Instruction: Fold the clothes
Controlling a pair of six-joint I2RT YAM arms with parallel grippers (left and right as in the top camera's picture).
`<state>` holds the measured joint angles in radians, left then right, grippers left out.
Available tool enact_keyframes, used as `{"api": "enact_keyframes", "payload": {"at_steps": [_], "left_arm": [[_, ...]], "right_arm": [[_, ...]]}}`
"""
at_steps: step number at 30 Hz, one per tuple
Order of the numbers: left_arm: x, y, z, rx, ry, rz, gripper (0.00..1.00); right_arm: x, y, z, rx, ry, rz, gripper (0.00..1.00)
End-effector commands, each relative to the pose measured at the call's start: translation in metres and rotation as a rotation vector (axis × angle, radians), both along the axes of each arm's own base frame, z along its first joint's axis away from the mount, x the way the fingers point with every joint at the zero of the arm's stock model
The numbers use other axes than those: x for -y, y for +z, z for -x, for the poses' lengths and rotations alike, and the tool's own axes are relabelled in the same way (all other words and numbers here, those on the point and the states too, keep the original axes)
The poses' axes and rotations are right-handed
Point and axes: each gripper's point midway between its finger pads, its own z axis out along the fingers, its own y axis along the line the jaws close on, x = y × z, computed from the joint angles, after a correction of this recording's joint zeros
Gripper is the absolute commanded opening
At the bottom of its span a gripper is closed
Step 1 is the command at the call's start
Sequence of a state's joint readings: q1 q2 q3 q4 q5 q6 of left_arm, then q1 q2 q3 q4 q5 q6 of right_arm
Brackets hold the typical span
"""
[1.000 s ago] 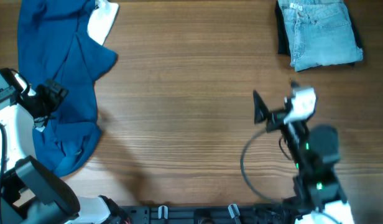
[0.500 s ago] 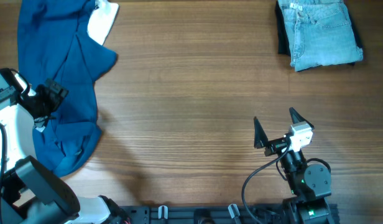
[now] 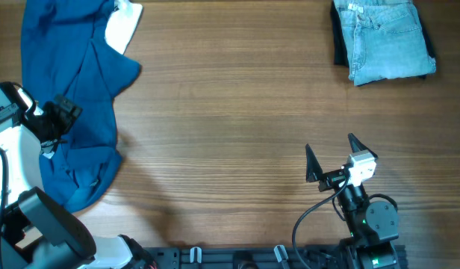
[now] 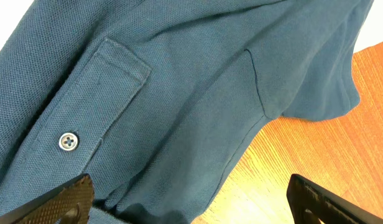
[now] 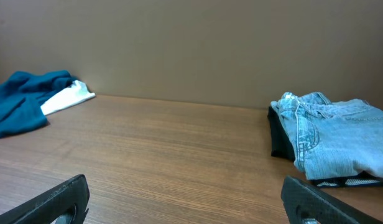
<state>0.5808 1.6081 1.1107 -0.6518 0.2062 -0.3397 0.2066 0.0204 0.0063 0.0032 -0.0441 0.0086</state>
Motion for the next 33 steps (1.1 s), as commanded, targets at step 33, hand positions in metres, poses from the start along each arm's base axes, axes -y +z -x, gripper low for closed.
{"api": "enact_keyframes", "payload": {"at_steps": [33], "left_arm": [[0.149, 0.105, 0.017, 0.788, -0.541, -0.540, 1.00]], "right_arm": [[0.003, -0.001, -0.001, 0.001, -0.015, 0.009, 0.99]]}}
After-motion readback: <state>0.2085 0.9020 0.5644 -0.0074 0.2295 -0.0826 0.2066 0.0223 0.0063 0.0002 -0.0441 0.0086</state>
